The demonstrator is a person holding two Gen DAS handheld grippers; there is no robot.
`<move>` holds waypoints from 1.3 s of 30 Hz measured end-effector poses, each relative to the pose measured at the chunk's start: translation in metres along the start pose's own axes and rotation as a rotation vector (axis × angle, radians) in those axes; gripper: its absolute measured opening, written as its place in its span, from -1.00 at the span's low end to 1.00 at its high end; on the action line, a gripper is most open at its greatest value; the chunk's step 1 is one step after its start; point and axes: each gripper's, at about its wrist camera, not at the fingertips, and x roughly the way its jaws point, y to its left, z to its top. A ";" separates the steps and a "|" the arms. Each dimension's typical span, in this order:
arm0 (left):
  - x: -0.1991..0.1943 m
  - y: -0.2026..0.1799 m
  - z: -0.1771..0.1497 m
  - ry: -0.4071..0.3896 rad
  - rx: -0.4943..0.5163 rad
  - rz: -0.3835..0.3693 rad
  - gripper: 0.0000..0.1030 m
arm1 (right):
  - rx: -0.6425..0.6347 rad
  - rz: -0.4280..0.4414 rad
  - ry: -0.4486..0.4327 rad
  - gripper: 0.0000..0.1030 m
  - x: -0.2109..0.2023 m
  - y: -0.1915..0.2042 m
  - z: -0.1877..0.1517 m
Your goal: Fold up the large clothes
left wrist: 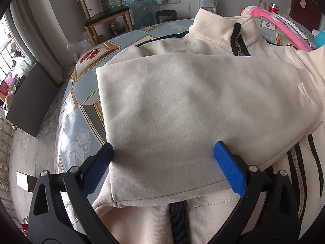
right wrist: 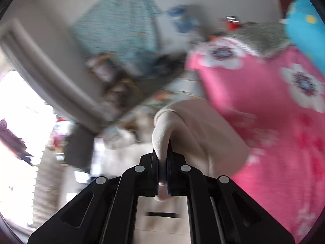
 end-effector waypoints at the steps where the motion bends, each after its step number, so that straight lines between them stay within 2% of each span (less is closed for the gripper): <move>1: 0.000 0.000 0.000 0.002 0.003 -0.004 0.88 | -0.008 0.064 0.016 -0.89 0.011 0.020 0.003; 3: -0.001 0.002 0.001 0.015 0.001 -0.019 0.88 | -0.036 0.150 0.066 -0.89 0.040 0.059 0.006; 7: -0.013 0.009 -0.006 0.000 -0.008 -0.072 0.87 | -0.107 0.202 0.174 -0.89 0.113 0.117 -0.002; 11: -0.037 0.019 -0.024 -0.049 -0.005 -0.118 0.87 | -0.180 0.161 0.319 -0.83 0.208 0.150 -0.039; 12: -0.043 0.022 -0.028 -0.061 -0.005 -0.135 0.87 | -0.194 0.144 0.356 -0.72 0.230 0.154 -0.050; 13: -0.051 0.025 -0.033 -0.074 -0.009 -0.160 0.87 | -0.202 0.124 0.402 -0.38 0.255 0.157 -0.064; 15: -0.062 0.029 -0.039 -0.091 -0.013 -0.196 0.87 | -0.203 0.098 0.441 0.03 0.285 0.160 -0.084; 16: -0.067 0.032 -0.041 -0.102 -0.016 -0.215 0.87 | -0.205 0.081 0.439 0.03 0.294 0.158 -0.091; 18: -0.075 0.034 -0.043 -0.120 -0.020 -0.239 0.87 | -0.208 0.055 0.410 0.03 0.298 0.151 -0.097; 22: -0.078 0.039 -0.034 -0.138 -0.064 -0.332 0.85 | -0.181 0.060 0.337 0.03 0.263 0.109 -0.109; 24: -0.069 0.041 -0.023 -0.115 -0.112 -0.398 0.85 | -0.196 -0.002 0.294 0.03 0.241 0.086 -0.121; 26: -0.061 0.039 -0.012 -0.093 -0.148 -0.439 0.83 | -0.221 -0.112 0.264 0.03 0.222 0.056 -0.141; 28: -0.047 0.033 0.001 -0.056 -0.178 -0.475 0.49 | -0.228 -0.183 0.264 0.03 0.213 0.035 -0.161; 32: -0.016 0.017 0.017 0.043 -0.233 -0.509 0.19 | -0.205 -0.303 0.261 0.03 0.197 -0.003 -0.197; 35: 0.002 0.006 0.021 0.096 -0.260 -0.485 -0.20 | -0.186 -0.332 0.229 0.03 0.185 -0.015 -0.212; 37: 0.010 0.002 0.021 0.114 -0.268 -0.459 -0.74 | -0.175 -0.336 0.204 0.03 0.180 -0.021 -0.219; 39: 0.006 -0.002 0.024 0.099 -0.239 -0.433 -0.94 | -0.166 -0.342 0.190 0.03 0.176 -0.024 -0.223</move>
